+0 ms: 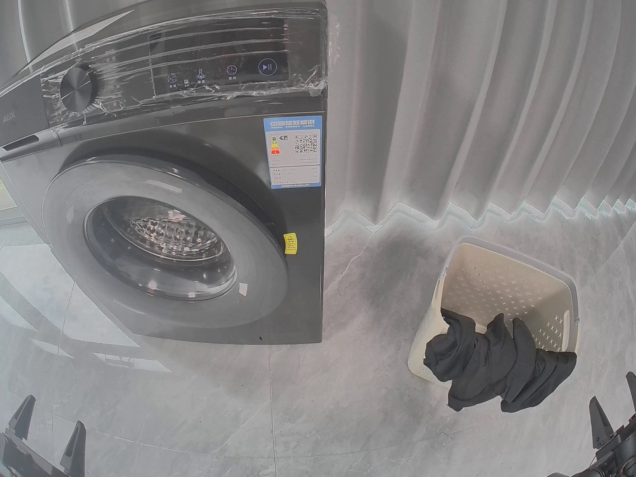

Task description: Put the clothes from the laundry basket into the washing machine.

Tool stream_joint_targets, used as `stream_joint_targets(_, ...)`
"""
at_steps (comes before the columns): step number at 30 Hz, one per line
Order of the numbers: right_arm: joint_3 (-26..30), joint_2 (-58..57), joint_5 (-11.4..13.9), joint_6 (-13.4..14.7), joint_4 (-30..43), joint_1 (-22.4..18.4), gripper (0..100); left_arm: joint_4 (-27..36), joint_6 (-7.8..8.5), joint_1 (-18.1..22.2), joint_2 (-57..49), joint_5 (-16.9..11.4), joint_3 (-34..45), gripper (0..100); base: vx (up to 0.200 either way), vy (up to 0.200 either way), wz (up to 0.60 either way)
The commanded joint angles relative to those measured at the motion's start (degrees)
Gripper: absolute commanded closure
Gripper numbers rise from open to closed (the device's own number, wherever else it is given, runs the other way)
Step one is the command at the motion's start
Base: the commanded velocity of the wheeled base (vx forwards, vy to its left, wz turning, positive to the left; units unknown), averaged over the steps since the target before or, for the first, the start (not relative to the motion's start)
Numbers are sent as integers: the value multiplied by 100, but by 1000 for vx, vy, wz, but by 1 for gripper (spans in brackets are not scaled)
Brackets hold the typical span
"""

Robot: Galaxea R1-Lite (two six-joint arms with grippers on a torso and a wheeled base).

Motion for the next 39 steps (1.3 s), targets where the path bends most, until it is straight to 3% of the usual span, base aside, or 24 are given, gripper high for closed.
stream_joint_targets(1, 101, -46, 18, -4, -4, -9, 0, 1, 7, -1, -84, 0, 101, 0, 0, 200, 0)
stream_joint_targets(11, 101, -46, 18, -4, 5, 0, 0, 1, 7, -1, -84, 9, 101, 0, 0, 20, 0)
stream_joint_targets(26, 101, -46, 18, -4, 5, 0, 0, 1, 7, -1, -84, 9, 101, 0, 0, 200, 0)
stream_joint_targets(35, 101, -46, 18, -4, 5, 0, 0, 1, -2, -1, -84, 0, 101, 0, 0, 0, 0)
stream_joint_targets(39, 101, -46, 18, -4, 5, 0, 0, 1, 7, -1, -84, 9, 101, 0, -200, 0, 0)
